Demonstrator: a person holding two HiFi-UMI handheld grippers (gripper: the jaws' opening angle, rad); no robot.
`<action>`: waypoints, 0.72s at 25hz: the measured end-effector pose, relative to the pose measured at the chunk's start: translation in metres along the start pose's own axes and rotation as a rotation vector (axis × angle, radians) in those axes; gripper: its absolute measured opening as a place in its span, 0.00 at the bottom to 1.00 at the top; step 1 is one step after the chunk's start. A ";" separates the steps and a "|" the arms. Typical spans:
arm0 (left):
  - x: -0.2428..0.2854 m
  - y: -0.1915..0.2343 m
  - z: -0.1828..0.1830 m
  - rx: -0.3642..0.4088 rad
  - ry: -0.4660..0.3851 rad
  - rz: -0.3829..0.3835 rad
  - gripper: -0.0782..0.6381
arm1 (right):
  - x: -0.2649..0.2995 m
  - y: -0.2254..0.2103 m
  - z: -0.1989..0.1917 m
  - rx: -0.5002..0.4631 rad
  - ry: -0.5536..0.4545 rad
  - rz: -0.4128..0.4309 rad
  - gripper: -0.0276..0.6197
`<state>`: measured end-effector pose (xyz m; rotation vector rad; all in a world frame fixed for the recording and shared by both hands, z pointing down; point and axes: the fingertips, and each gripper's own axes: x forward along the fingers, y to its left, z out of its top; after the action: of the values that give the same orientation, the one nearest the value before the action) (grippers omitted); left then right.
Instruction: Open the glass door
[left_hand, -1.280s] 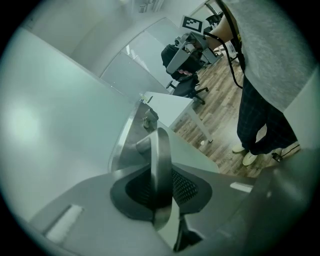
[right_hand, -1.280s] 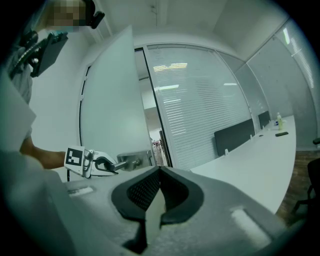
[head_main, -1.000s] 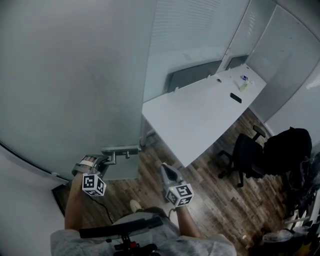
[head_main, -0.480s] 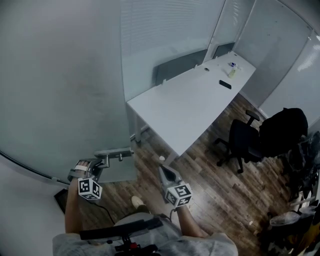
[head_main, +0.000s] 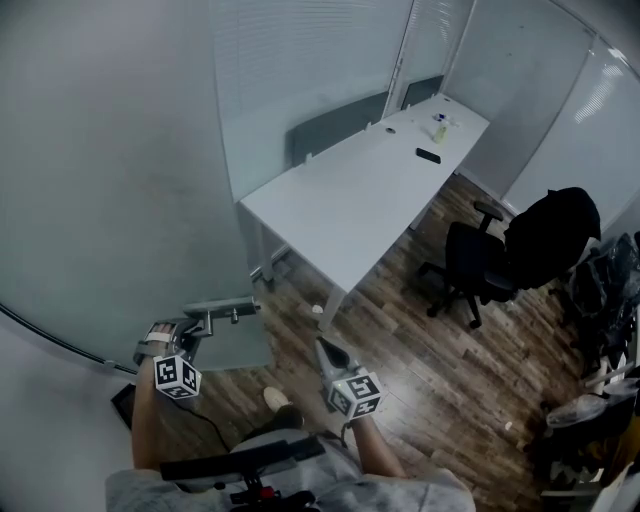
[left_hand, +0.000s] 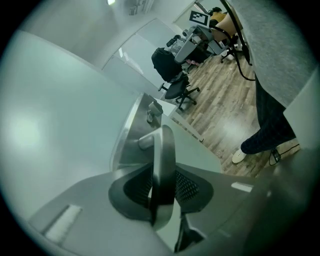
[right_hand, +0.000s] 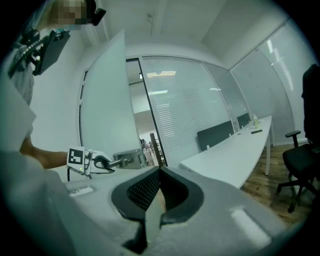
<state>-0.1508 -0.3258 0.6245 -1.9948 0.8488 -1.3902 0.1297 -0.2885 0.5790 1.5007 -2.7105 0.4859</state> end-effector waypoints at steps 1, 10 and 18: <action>-0.002 -0.002 0.001 0.005 -0.001 -0.001 0.24 | -0.005 0.001 -0.001 -0.001 -0.001 -0.002 0.05; -0.028 -0.025 0.008 0.049 -0.011 -0.012 0.24 | -0.043 0.019 -0.004 -0.014 -0.033 -0.027 0.05; -0.043 -0.044 0.013 0.074 -0.031 -0.022 0.24 | -0.072 0.032 -0.017 0.000 -0.040 -0.044 0.05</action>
<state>-0.1413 -0.2636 0.6280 -1.9695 0.7532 -1.3799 0.1397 -0.2090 0.5753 1.5833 -2.7000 0.4600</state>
